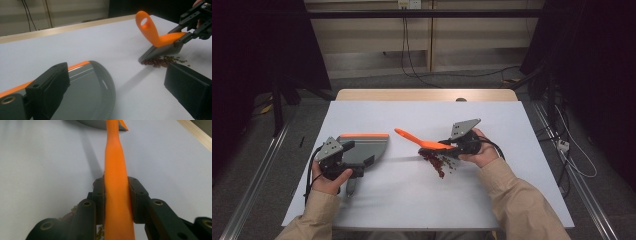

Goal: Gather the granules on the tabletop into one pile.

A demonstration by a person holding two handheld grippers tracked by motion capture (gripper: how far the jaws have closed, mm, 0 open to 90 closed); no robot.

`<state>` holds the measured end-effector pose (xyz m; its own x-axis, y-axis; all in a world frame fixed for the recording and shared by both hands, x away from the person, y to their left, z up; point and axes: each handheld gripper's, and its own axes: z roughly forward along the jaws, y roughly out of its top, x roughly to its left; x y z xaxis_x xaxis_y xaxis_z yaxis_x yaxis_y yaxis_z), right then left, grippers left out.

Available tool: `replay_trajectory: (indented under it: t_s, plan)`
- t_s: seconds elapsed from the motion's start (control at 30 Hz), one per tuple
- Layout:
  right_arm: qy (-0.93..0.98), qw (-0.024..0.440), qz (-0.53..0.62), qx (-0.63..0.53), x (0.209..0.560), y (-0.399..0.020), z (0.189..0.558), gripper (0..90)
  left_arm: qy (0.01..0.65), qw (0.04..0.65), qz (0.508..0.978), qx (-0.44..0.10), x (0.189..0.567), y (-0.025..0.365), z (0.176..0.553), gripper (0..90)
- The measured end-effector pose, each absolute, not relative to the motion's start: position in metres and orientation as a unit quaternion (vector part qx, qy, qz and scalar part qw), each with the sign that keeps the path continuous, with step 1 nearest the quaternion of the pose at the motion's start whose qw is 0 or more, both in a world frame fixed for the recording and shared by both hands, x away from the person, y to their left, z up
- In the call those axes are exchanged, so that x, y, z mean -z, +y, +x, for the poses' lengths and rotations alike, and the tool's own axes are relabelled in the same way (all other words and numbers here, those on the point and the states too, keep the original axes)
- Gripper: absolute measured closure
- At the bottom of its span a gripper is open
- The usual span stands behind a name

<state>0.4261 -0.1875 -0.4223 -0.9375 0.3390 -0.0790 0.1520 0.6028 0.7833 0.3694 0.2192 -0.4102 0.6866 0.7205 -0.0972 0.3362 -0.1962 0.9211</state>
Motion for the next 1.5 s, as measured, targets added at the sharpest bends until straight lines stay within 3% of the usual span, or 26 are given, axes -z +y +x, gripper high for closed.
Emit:
replay_trajectory:
  t_s: [0.83, 1.27, 1.5]
  plan:
    - [0.882, 0.126, 0.139, -0.432, 0.417, -0.19, 0.404, 71.3, 0.348, 0.53, 0.751, -0.182, 0.409, 0.218, 0.368, 5.9]
    - [0.784, 0.146, 0.325, -0.509, 0.398, -0.184, 0.403, 71.3, 0.347, 0.532, 0.751, -0.184, 0.408, 0.218, 0.368, 5.9]
    - [0.731, 0.153, 0.421, -0.514, 0.406, -0.168, 0.394, 71.3, 0.347, 0.532, 0.75, -0.185, 0.408, 0.219, 0.368, 5.8]
